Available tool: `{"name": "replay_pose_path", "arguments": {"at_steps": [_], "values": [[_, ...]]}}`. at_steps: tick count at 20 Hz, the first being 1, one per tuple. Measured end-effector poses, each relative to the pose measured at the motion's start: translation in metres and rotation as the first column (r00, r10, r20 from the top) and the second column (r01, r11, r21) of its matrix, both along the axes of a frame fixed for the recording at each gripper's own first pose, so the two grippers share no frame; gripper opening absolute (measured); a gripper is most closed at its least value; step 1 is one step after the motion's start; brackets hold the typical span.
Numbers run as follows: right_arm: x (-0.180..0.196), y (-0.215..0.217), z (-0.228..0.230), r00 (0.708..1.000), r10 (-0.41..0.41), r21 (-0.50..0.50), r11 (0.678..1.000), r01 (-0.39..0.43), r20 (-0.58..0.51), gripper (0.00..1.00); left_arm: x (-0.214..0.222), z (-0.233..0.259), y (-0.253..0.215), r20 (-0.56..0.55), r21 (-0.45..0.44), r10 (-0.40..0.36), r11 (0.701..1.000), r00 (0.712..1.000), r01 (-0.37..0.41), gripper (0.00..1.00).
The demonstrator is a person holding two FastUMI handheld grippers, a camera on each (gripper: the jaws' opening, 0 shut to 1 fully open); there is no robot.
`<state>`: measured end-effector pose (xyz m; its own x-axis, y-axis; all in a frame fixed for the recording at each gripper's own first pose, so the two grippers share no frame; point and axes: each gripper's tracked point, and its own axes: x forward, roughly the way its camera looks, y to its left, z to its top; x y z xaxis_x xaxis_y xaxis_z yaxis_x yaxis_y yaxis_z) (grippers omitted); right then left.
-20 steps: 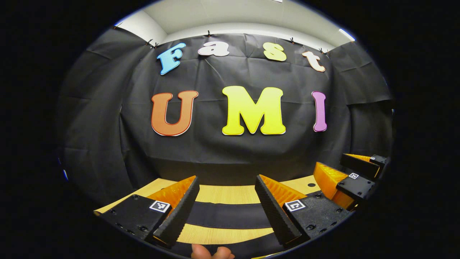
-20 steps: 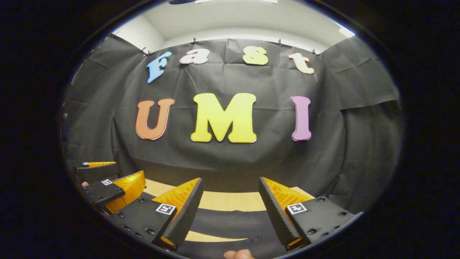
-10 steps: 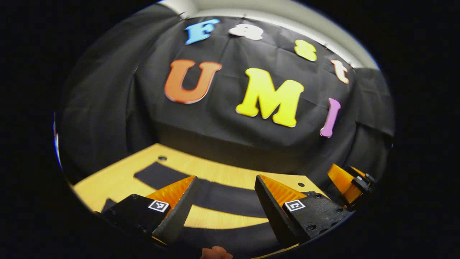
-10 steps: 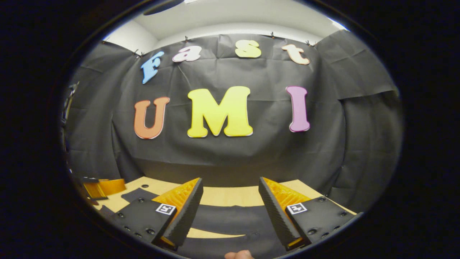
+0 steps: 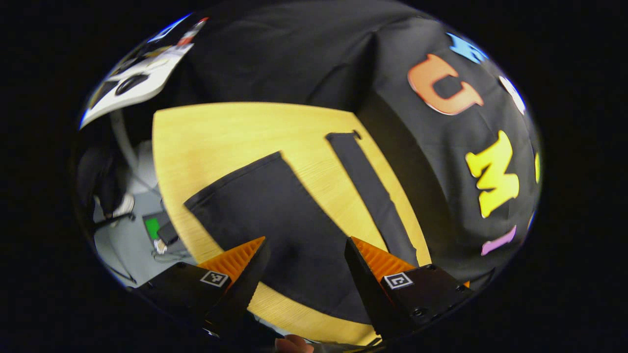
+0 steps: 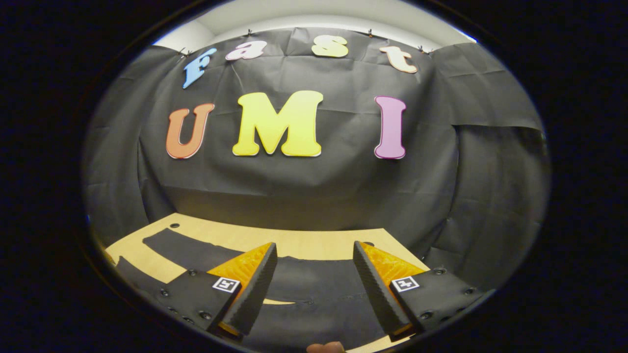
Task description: Grasp the waist and the cuffs of the jeans and fold them to make the two legs overlap; first hold the waist and fold one-third of the jeans toward the cuffs, then hold the cuffs and fold the remaining one-third in the same direction to finish folding.
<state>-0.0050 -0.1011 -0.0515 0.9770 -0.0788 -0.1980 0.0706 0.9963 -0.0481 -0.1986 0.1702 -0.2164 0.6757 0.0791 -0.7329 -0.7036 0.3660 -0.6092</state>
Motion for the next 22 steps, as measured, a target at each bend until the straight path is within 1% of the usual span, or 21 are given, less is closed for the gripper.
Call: {"name": "replay_pose_path", "arguments": {"at_steps": [2, 3, 4, 7, 8, 10, 11, 12, 13, 16, 19, 20, 21, 22], "values": [[-0.001, -0.002, -0.002, 1.000, -0.002, -0.006, 1.000, 0.002, -0.007, 0.94, -0.011, -0.010, -0.001, -0.018, -0.112, 0.084, 0.990, 0.996, -0.086, 0.99], [-0.001, -0.003, -0.003, 1.000, -0.007, -0.011, 1.000, 0.006, -0.012, 0.94, -0.016, -0.013, -0.003, -0.031, -0.169, 0.131, 0.976, 0.991, -0.134, 0.99], [-0.001, -0.006, -0.003, 1.000, -0.012, -0.014, 1.000, 0.011, -0.016, 0.94, -0.017, -0.024, -0.007, -0.040, -0.198, 0.154, 0.967, 0.987, -0.159, 0.99], [-0.003, -0.023, -0.005, 0.998, -0.054, -0.010, 0.999, 0.053, -0.033, 0.94, -0.025, -0.031, 0.011, -0.063, -0.238, 0.204, 0.948, 0.977, -0.213, 1.00], [-0.004, -0.030, -0.005, 0.997, -0.072, -0.011, 0.997, 0.072, -0.034, 0.96, -0.020, -0.032, 0.015, -0.062, -0.252, 0.217, 0.941, 0.974, -0.225, 1.00], [-0.007, -0.043, -0.008, 0.994, -0.105, -0.009, 0.994, 0.105, -0.039, 0.96, -0.017, -0.030, 0.021, -0.052, -0.277, 0.243, 0.928, 0.969, -0.248, 0.98], [-0.007, -0.048, -0.010, 0.991, -0.122, -0.010, 0.993, 0.121, -0.047, 0.94, -0.013, -0.030, 0.026, -0.046, -0.283, 0.253, 0.925, 0.966, -0.255, 0.98], [-0.007, -0.053, -0.012, 0.989, -0.136, -0.008, 0.991, 0.136, -0.055, 0.94, -0.009, -0.031, 0.029, -0.037, -0.284, 0.255, 0.924, 0.966, -0.255, 0.99], [-0.009, -0.058, -0.014, 0.987, -0.150, -0.007, 0.989, 0.150, -0.061, 0.96, -0.005, -0.031, 0.031, -0.027, -0.280, 0.253, 0.927, 0.967, -0.250, 0.99], [-0.012, -0.069, -0.021, 0.980, -0.185, -0.008, 0.983, 0.185, -0.077, 0.96, 0.009, -0.030, 0.038, 0.011, -0.271, 0.245, 0.934, 0.970, -0.233, 0.98], [-0.018, -0.084, -0.028, 0.969, -0.227, -0.010, 0.974, 0.228, -0.101, 0.96, 0.022, -0.030, 0.042, 0.035, -0.250, 0.213, 0.948, 0.976, -0.198, 0.97], [-0.019, -0.087, -0.029, 0.966, -0.238, -0.012, 0.971, 0.238, -0.101, 0.94, 0.026, -0.031, 0.042, 0.031, -0.239, 0.205, 0.952, 0.978, -0.192, 0.97], [-0.019, -0.090, -0.029, 0.964, -0.247, -0.016, 0.969, 0.247, -0.100, 0.96, 0.029, -0.033, 0.042, 0.025, -0.225, 0.194, 0.957, 0.981, -0.184, 0.97], [-0.018, -0.094, -0.029, 0.961, -0.259, -0.021, 0.966, 0.258, -0.102, 0.96, 0.033, -0.036, 0.043, 0.025, -0.206, 0.177, 0.964, 0.984, -0.168, 0.94]]}}
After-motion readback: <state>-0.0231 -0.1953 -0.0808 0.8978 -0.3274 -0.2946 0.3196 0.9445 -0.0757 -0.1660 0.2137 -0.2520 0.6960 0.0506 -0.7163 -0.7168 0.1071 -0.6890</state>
